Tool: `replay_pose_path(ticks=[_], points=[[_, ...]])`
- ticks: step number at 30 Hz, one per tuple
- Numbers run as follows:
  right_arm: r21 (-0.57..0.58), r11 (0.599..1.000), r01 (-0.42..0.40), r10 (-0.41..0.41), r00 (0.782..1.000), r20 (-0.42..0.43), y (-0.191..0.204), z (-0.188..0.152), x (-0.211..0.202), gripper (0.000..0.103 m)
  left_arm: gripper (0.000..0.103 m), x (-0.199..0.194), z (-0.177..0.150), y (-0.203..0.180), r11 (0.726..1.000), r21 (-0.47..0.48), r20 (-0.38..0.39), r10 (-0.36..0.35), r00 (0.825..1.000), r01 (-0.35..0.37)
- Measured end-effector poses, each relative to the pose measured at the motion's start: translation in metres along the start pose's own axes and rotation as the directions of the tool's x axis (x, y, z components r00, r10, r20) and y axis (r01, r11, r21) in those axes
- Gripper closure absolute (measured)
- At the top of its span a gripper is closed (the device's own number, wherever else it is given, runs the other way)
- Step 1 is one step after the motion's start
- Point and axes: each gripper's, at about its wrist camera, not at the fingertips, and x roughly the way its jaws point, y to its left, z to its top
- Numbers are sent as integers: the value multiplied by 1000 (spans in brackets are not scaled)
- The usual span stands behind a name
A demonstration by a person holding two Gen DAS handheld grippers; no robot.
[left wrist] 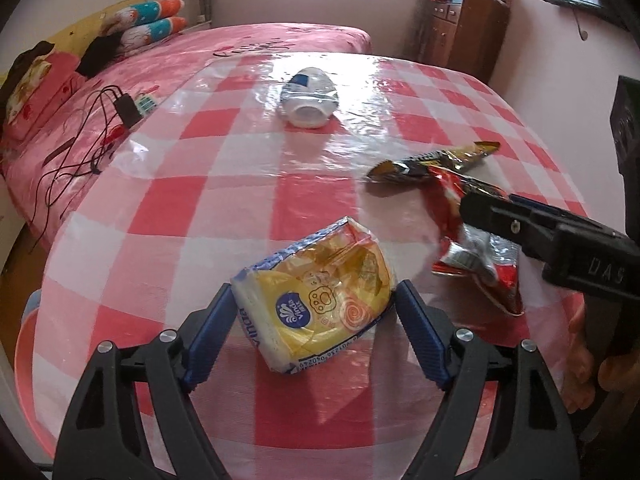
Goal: Collect trash
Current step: 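Grasp the yellow bread pack with the left tool while the right tool approaches the red snack bag, then lift the bread pack with the left tool while the right tool grasps the red Teh Tarik bag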
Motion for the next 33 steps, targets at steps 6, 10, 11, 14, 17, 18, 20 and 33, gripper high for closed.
replay_pose_path(ticks=[6,10,11,14,17,18,20,33], points=[[-60,996,64,-66,998,-22,10,0,7,12,16,5,5,4,1000,-9,-2,7,1000,-7],[-98,990,100,-103,994,-29,15,-1,10,18,15,10,9,6,1000,-3,3,16,1000,-16],[-103,989,109,-113,993,-28,15,-1,9,23,15,12,11,7,1000,-3,3,16,1000,-16],[-120,986,120,-124,992,-26,17,-2,10,32,12,16,13,5,999,22,0,33,999,-33],[-126,985,115,-119,993,-26,18,-2,10,35,11,16,13,5,999,32,6,32,999,-32],[-128,985,112,-116,993,-27,19,-2,10,36,12,16,12,5,999,32,8,27,1000,-27],[-140,986,90,-95,995,-29,21,-3,10,46,17,14,11,6,999,30,14,29,999,-29],[-126,991,44,-48,998,-31,21,-5,5,59,57,-1,0,16,999,36,55,17,998,-19]])
